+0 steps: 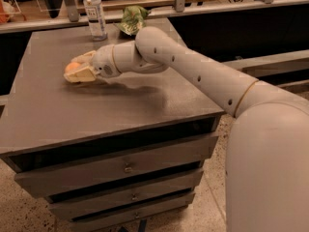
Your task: Move orange near blue plastic bottle
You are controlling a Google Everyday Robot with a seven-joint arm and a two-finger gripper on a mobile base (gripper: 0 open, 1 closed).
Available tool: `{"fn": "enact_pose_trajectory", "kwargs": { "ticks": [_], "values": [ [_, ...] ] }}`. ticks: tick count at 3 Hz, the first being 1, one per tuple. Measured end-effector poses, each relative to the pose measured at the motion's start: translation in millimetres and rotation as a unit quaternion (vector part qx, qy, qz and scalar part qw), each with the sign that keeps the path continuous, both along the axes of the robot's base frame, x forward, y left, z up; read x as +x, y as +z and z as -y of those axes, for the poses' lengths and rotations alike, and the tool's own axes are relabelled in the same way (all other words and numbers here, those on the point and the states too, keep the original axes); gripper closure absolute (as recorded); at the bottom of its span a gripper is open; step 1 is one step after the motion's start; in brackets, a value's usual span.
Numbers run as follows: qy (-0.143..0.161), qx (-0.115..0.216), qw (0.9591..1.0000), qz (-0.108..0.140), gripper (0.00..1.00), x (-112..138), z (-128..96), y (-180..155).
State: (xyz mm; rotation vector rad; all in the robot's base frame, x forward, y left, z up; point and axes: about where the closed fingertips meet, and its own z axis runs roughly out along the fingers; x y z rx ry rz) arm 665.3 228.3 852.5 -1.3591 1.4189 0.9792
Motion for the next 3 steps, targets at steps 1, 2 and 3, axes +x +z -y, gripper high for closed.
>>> {"fn": "enact_pose_trajectory", "kwargs": {
  "ticks": [1, 2, 3],
  "values": [
    [-0.022, -0.005, 0.9996, 0.015, 0.88, 5, 19, 9],
    [-0.093, 0.001, 0.9944, 0.05, 1.0, 23, 57, 29],
    [-0.177, -0.006, 0.9806, 0.085, 1.0, 39, 96, 45]
  ]
}}
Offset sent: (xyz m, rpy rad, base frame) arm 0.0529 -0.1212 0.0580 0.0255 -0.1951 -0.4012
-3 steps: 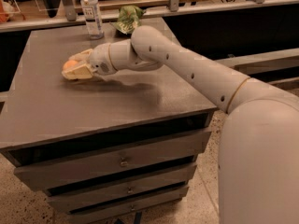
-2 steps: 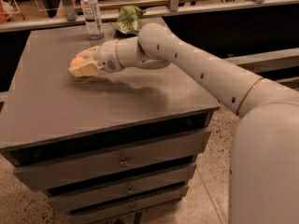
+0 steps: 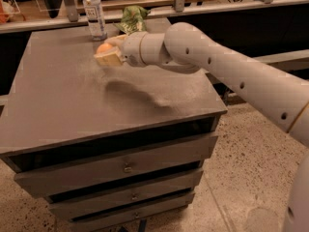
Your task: Move orange near blue plastic bottle
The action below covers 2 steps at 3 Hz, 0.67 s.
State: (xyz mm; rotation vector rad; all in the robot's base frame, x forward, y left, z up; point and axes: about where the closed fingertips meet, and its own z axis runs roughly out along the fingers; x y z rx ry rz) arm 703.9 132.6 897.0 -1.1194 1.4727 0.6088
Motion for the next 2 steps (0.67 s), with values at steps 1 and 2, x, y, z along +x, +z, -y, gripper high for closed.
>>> {"fn": "enact_pose_trajectory", "kwargs": {
  "ticks": [1, 2],
  "values": [
    [-0.081, -0.011, 0.9964, 0.022, 1.0, 24, 32, 9],
    [-0.125, -0.016, 0.9919, 0.02, 1.0, 49, 41, 10]
  ]
}}
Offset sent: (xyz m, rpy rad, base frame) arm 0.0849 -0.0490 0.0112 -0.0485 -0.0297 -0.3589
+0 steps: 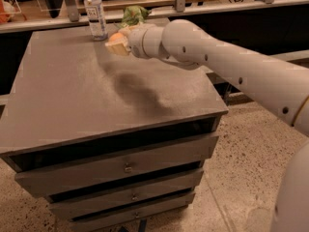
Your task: Move orange near blue plastic bottle
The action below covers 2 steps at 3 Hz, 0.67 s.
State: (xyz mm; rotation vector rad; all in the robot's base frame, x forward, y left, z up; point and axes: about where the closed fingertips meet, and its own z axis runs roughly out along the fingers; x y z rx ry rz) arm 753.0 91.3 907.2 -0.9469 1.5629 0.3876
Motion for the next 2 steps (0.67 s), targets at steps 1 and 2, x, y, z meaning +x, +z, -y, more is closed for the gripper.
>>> {"fn": "enact_pose_trajectory", "kwargs": {
  "ticks": [1, 2],
  "values": [
    [-0.021, 0.007, 0.9996, -0.02, 1.0, 30, -7, -13],
    [-0.028, 0.016, 0.999, -0.032, 1.0, 57, -18, -23]
  ]
}}
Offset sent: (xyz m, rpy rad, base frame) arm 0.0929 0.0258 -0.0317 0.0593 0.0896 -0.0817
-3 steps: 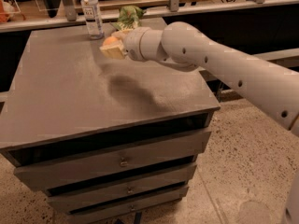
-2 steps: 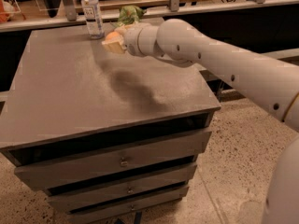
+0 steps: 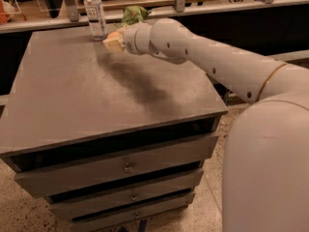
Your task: Move orange near blue plastic bottle
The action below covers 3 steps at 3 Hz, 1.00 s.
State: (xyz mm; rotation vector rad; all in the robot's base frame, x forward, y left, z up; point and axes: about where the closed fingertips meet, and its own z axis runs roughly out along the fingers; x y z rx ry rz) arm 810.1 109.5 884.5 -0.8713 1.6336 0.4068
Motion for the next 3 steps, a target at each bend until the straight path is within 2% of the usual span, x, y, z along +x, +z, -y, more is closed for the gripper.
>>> {"fn": "enact_pose_trajectory", "kwargs": {
  "ticks": [1, 3],
  "values": [
    [0.0, 0.016, 0.9998, -0.008, 1.0, 23, -12, -6],
    [0.018, 0.023, 0.9995, -0.009, 1.0, 55, -33, -5]
  ]
}}
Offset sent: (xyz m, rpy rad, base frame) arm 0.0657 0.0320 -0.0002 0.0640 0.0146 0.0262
